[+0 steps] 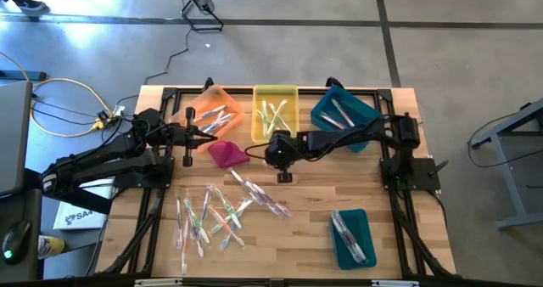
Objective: Pick & Place Toothbrushes
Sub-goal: Put the green toothbrush into the yellow bin
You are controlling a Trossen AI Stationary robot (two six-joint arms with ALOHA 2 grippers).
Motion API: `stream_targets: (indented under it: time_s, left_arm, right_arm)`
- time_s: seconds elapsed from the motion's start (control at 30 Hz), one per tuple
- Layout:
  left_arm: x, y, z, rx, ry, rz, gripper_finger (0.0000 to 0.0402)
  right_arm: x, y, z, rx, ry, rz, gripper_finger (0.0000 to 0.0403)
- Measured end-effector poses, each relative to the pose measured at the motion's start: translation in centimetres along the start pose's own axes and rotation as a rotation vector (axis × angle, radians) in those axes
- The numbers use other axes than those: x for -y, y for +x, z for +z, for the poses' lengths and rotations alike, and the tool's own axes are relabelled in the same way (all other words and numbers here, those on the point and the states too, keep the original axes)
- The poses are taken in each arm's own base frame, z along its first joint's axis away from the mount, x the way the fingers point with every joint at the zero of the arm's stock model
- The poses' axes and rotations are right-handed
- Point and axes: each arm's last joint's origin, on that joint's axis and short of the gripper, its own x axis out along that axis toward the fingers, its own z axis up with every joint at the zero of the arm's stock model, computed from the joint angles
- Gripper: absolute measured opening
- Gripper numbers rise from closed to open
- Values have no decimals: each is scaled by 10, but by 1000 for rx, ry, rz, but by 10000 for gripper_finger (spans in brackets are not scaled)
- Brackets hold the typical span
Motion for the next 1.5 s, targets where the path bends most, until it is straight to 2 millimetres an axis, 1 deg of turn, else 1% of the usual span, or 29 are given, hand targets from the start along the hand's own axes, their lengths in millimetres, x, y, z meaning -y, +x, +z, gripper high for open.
stream_targets:
  time_s: [0.27,0.37,0.47,0.57,0.7,0.9,1.1,1.3,1.4,1.5]
  left_arm:
    - [0,0,0,0,0,0,0]
    - [0,0,0,0,5,0,0]
    - [0,0,0,-1,7,2,0]
    - [0,0,0,-1,7,2,0]
    - [0,0,0,-2,7,5,0]
    - [0,0,0,-5,8,12,0]
    - [0,0,0,-5,8,12,0]
    - [0,0,0,-6,8,12,0]
    - [-1,0,0,-12,8,27,0]
    - [-2,0,-1,-36,6,71,0]
  right_arm:
    - [5,-48,21,133,3,-27,35]
    - [11,-66,26,178,12,-47,35]
    - [19,-80,30,227,40,-82,35]
    - [29,-87,34,282,95,-141,35]
    - [38,-89,36,318,165,-176,35]
    - [43,-93,43,407,258,-255,35]
    - [46,-95,51,509,284,-276,35]
    - [53,-101,57,599,363,-364,35]
    - [63,-95,57,639,401,-375,35]
    - [77,-82,53,648,417,-363,35]
